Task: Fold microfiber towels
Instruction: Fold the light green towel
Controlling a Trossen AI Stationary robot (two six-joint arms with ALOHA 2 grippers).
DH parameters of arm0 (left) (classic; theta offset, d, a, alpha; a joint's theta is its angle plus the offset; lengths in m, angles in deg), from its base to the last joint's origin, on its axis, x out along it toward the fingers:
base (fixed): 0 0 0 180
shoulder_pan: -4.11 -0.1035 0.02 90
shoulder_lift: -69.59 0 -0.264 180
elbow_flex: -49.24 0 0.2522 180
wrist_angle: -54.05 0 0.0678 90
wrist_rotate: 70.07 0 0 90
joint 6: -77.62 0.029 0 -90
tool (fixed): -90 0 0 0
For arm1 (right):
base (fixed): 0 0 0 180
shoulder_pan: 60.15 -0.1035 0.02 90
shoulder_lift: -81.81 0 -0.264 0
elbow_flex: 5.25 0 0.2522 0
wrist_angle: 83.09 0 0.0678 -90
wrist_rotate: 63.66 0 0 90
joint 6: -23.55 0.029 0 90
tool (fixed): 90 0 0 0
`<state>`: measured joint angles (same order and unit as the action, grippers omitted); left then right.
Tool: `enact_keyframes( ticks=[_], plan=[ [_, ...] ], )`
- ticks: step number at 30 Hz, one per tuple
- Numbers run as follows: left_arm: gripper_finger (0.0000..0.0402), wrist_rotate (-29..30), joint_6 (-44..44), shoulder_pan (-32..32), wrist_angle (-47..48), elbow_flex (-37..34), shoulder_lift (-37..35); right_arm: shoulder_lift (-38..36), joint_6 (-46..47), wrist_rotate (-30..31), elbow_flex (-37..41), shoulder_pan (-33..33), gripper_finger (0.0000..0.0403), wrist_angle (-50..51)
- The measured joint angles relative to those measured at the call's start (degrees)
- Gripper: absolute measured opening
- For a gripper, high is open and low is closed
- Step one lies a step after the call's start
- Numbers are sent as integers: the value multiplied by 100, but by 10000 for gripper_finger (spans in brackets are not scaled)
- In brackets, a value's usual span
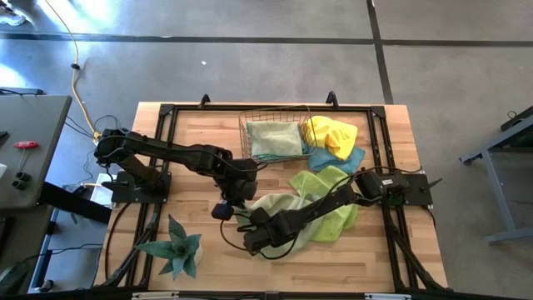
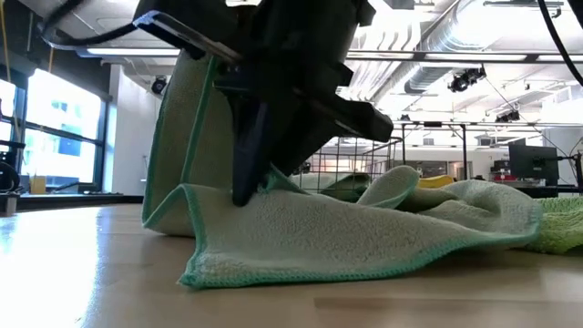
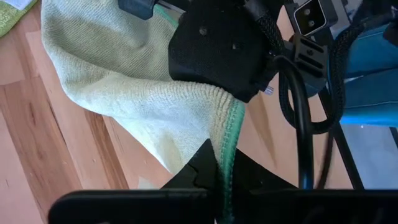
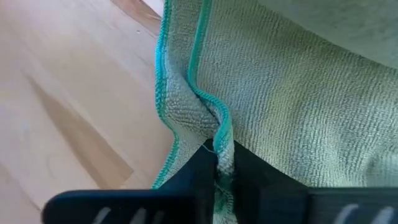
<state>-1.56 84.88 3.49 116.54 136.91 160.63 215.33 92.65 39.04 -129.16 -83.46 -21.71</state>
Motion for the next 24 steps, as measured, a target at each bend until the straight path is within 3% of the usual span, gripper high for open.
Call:
enact_keyframes(
  ticks=[8, 16, 24],
  plan=[
    [0, 0, -1, 0, -1, 0, 0, 0, -105, -7, 0, -2, 104, 102],
    [0, 0, -16, 2, 0, 0, 2, 0, -109, 62, 0, -2, 96, 484],
    [0, 0, -19, 2, 0, 0, 2, -35, -210, -124, -2, -9, 95, -174]
  ],
)
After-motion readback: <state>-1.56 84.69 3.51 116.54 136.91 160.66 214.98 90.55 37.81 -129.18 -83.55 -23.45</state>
